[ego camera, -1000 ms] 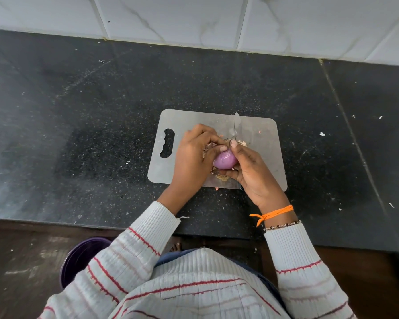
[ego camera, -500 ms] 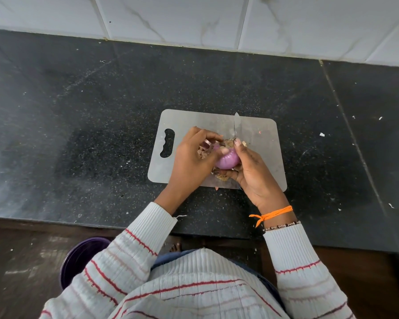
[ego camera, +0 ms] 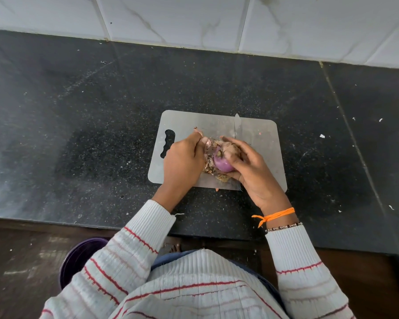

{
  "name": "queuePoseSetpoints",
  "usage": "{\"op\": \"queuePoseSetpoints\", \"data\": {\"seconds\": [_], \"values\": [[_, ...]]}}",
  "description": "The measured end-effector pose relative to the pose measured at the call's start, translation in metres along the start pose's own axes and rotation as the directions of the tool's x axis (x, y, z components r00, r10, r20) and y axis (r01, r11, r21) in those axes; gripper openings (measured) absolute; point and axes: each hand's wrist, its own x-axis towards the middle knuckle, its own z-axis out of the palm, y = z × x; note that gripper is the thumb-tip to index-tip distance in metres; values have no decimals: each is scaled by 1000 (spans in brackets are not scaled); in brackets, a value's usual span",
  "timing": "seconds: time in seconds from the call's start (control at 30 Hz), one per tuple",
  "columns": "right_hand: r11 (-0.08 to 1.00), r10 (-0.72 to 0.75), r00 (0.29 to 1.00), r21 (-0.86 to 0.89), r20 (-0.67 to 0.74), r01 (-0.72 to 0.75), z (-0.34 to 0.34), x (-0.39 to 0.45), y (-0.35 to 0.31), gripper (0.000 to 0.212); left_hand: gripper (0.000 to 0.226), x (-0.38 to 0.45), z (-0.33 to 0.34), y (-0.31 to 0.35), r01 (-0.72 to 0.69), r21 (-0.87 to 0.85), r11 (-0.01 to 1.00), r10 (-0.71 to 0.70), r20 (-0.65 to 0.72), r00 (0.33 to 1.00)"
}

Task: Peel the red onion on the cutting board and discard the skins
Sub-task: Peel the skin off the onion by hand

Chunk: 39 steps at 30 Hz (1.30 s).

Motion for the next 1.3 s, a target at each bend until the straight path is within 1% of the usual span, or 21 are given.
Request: {"op": "queuePoseSetpoints", "data": {"seconds": [0.07,0.13,0.17,0.2,0.23,0.3,0.33,0.37,0.43,0.5,0.67,0.8,0.87,0.9,0.97,1.0,1.07,1.1,1.13,1.23,1.3], "values": [[973,-91,994,-215,-53,78,1,1,2,55,38,-1,0,1,54,35,998,-55,20,998],[920,-160,981,-377,-105,110,3,2,3,68,39,-1,-1,4,85,-7,996,-85,42,996],[899,-191,974,-420,-125,123,4,3,4,72,32,-1,-2,6,93,-88,992,-87,67,994],[886,-220,965,-443,-142,137,5,4,4,75,20,-1,-3,9,114,-198,974,-94,107,990],[877,-248,955,-456,-162,150,6,4,4,74,14,-1,-5,12,151,-293,944,-106,162,981],[858,-302,932,-484,-202,174,8,6,4,68,33,0,-4,14,227,-398,889,-131,253,959],[845,-325,921,-503,-216,180,8,6,3,63,37,-1,-3,14,242,-406,881,-143,258,955],[833,-342,913,-522,-222,185,9,7,3,60,35,-2,-2,15,243,-406,881,-154,239,959],[817,-355,909,-545,-218,188,9,6,3,61,23,-2,-1,15,253,-421,871,-188,190,964],[819,-341,915,-546,-214,177,8,6,3,62,13,-1,-1,14,278,-439,855,-217,185,959],[868,-282,946,-462,-158,182,4,5,-2,59,10,1,-1,12,318,-502,804,-225,237,945],[905,-242,961,-387,-133,175,0,5,-1,54,17,5,2,5,294,-480,827,-248,157,956],[911,-240,961,-373,-135,175,-2,6,0,53,16,5,3,2,297,-466,833,-273,122,954],[906,-247,960,-384,-135,179,-2,6,0,54,21,5,3,3,304,-469,829,-278,126,952],[883,-272,954,-426,-128,195,-2,7,0,57,38,3,4,4,343,-490,801,-287,188,939],[869,-290,949,-449,-122,208,-2,7,0,59,40,2,4,5,366,-497,787,-286,233,930],[834,-334,937,-496,-105,242,-1,7,-1,63,28,3,2,8,389,-519,761,-262,302,917],[811,-361,928,-524,-96,261,0,6,-1,63,19,3,1,9,385,-538,750,-239,322,916],[792,-383,919,-545,-90,276,0,6,-2,64,16,4,-1,9,374,-559,740,-209,338,918],[767,-406,910,-572,-81,291,-2,7,-4,65,28,4,-3,11,311,-640,703,-100,344,934],[754,-402,913,-590,-66,289,-3,7,-4,66,31,4,-3,11,221,-634,741,-43,284,958]]}}
